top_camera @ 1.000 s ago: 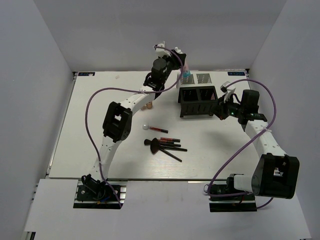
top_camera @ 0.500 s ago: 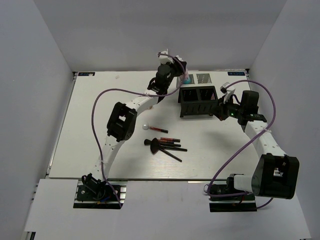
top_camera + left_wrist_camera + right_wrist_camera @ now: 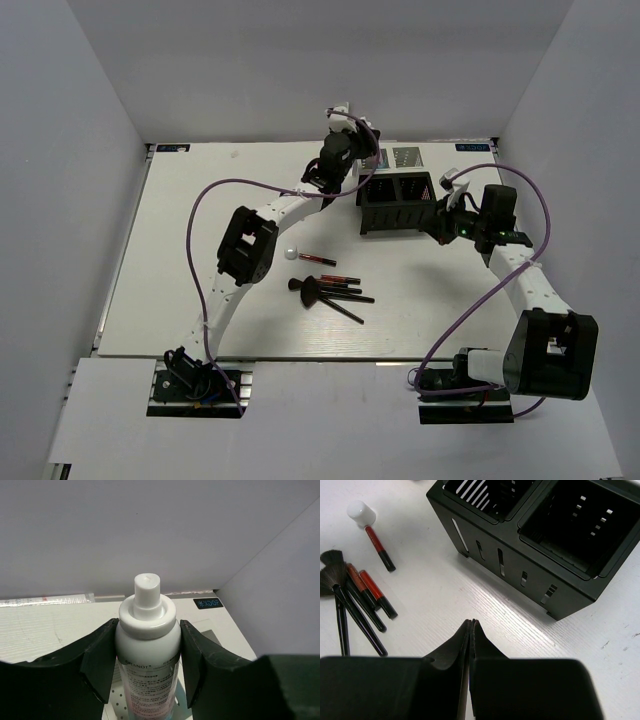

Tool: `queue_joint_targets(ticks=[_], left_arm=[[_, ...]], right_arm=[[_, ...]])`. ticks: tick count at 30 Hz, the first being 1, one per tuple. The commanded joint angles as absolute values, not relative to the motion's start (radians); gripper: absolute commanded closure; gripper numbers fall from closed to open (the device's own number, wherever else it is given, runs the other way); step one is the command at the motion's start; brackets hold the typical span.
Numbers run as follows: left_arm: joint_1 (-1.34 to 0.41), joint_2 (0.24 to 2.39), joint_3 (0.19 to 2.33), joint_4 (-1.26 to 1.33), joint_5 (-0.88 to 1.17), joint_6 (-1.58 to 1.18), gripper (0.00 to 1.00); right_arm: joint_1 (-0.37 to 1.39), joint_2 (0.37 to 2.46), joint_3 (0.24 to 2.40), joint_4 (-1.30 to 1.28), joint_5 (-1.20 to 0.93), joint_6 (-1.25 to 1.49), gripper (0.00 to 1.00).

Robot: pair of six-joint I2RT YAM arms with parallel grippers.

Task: Organize the makeup

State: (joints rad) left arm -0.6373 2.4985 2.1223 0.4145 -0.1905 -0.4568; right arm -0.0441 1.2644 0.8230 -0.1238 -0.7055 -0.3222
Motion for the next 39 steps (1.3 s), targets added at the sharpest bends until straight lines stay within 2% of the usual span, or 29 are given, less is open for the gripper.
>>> queue_joint_targets(ticks=[1, 2, 5, 8, 15, 20, 23, 24, 25, 26, 27, 29, 30, 31, 32, 34, 35, 37, 38, 39], left_arm=[[-0.65, 2.444, 2.161, 0.428, -0.189, -0.439, 0.4], [-0.65, 2.441, 2.161, 0.423, -0.19, -0.436, 0.38], [-0.65, 2.431, 2.161, 0.414, -0.193, -0.423, 0.24], [-0.65, 2.419, 2.158, 0.405, -0.193, -0.419, 0.19], [-0.65, 2.364, 2.149, 0.414, -0.17, -0.404, 0.17], [-0.66, 2.257, 2.132, 0.396, -0.144, -0.338, 0.18], [-0.66, 2.123, 2.07, 0.264, -0.111, -0.298, 0.39], [-0.646, 2.026, 2.028, 0.191, -0.068, -0.298, 0.57], [-0.637, 1.972, 1.981, 0.158, -0.04, -0.31, 0.67], [-0.627, 1.92, 1.873, 0.123, -0.02, -0.325, 0.77], [-0.627, 1.825, 1.829, 0.007, -0.024, -0.345, 0.89], [-0.627, 1.74, 1.732, -0.171, -0.066, -0.35, 0.91], [-0.627, 1.705, 1.701, -0.257, -0.089, -0.392, 0.86], [-0.627, 1.634, 1.671, -0.422, -0.125, -0.417, 0.67], [-0.627, 1.6, 1.587, -0.481, -0.138, -0.448, 0.57], [-0.627, 1.486, 1.493, -0.613, -0.17, -0.492, 0.39], [-0.627, 1.447, 1.445, -0.638, -0.178, -0.514, 0.33], [-0.627, 1.385, 1.335, -0.712, -0.214, -0.575, 0.3], [-0.627, 1.349, 1.306, -0.732, -0.23, -0.598, 0.23], [-0.627, 1.344, 1.26, -0.774, -0.238, -0.632, 0.22]], right_arm=[[-0.048, 1.235, 0.824, -0.097, -0.704, -0.327, 1.0], [-0.049, 1.233, 0.824, -0.097, -0.707, -0.327, 1.0], [-0.046, 1.227, 0.819, -0.098, -0.709, -0.327, 1.0], [-0.049, 1.224, 0.816, -0.097, -0.71, -0.327, 1.0], [-0.048, 1.209, 0.811, -0.103, -0.715, -0.334, 1.0], [-0.048, 1.197, 0.81, -0.107, -0.724, -0.337, 1.0], [-0.049, 1.195, 0.816, -0.109, -0.732, -0.341, 1.0], [-0.046, 1.195, 0.818, -0.112, -0.738, -0.344, 0.93], [-0.048, 1.195, 0.818, -0.11, -0.742, -0.345, 0.9], [-0.048, 1.196, 0.819, -0.112, -0.745, -0.347, 0.83], [-0.046, 1.198, 0.821, -0.12, -0.755, -0.356, 0.78], [-0.04, 1.201, 0.828, -0.144, -0.765, -0.382, 0.7], [-0.038, 1.203, 0.831, -0.165, -0.782, -0.393, 0.67], [-0.04, 1.203, 0.834, -0.176, -0.788, -0.414, 0.62], [-0.04, 1.206, 0.839, -0.19, -0.793, -0.428, 0.54], [-0.035, 1.213, 0.848, -0.25, -0.805, -0.481, 0.47], [-0.034, 1.222, 0.853, -0.27, -0.807, -0.492, 0.42], [-0.026, 1.23, 0.868, -0.32, -0.807, -0.518, 0.4], [-0.025, 1.238, 0.874, -0.331, -0.807, -0.535, 0.39], [-0.014, 1.239, 0.882, -0.34, -0.802, -0.538, 0.39]])
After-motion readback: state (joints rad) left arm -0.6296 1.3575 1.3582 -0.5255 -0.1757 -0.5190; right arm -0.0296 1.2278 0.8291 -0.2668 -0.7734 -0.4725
